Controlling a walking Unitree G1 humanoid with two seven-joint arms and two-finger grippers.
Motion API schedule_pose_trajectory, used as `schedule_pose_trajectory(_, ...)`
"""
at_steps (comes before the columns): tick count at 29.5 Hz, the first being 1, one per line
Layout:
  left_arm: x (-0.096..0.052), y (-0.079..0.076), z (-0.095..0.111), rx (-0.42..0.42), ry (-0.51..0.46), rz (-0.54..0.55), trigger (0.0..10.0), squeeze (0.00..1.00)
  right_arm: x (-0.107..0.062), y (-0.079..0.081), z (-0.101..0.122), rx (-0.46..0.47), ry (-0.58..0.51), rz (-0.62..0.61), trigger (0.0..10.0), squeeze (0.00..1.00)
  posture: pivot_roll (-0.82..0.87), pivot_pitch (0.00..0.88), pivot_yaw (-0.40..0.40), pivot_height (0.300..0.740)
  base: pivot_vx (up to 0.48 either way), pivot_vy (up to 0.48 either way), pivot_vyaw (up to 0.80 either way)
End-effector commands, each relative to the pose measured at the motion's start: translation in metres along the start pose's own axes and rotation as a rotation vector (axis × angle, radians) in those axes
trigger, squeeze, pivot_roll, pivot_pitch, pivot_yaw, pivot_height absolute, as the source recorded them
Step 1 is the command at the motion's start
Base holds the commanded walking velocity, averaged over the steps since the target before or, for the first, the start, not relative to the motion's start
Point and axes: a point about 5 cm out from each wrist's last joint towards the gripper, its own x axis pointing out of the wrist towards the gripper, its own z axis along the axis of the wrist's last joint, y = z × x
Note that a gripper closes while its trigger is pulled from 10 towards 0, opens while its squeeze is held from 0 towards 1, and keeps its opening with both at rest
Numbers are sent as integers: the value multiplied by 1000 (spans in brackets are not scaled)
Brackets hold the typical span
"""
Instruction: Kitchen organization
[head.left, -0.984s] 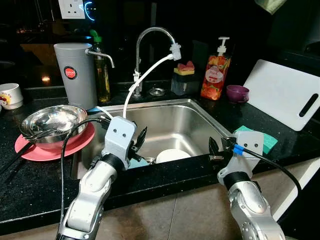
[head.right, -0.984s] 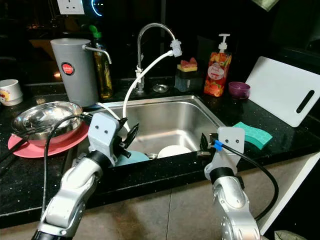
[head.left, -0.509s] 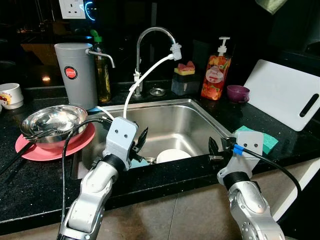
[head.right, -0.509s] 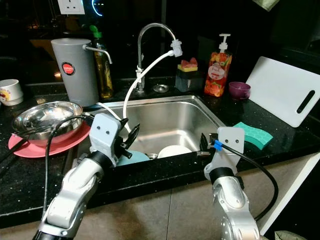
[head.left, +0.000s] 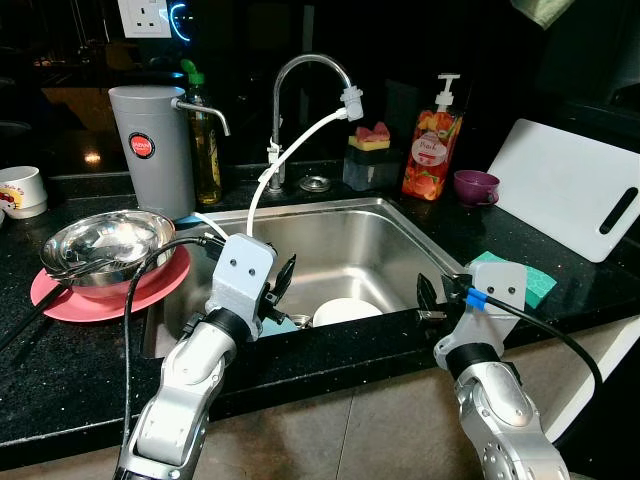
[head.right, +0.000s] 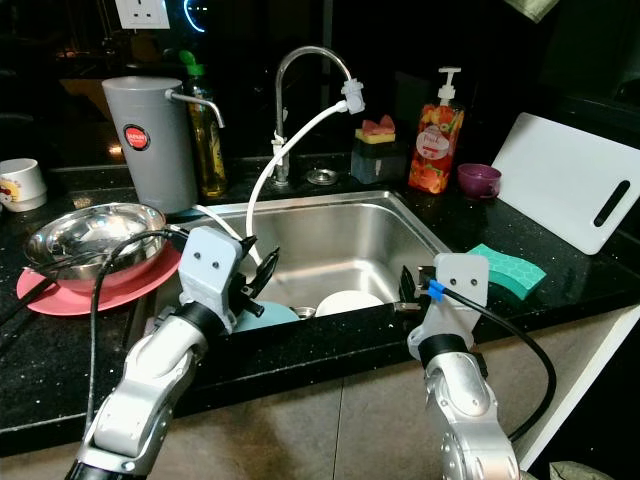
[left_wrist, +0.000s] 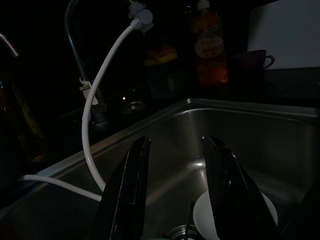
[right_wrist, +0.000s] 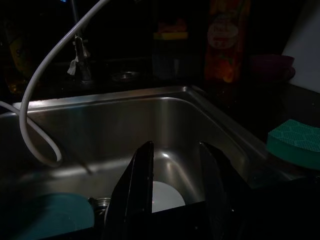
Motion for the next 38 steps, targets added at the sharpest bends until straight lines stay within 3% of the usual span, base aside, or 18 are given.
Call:
schedule_pose_trajectory(1, 2, -1, 0, 12, -4, -6, 10000, 0, 1, 1, -3, 5, 5, 1, 10000, 0, 36, 32, -52, 740, 0, 0, 0)
schedule_pose_trajectory(38, 3, -3, 0, 4, -5, -5, 10000, 0, 2, 1, -2, 4, 6, 0, 10000, 0, 32, 38, -56, 740, 0, 0, 0)
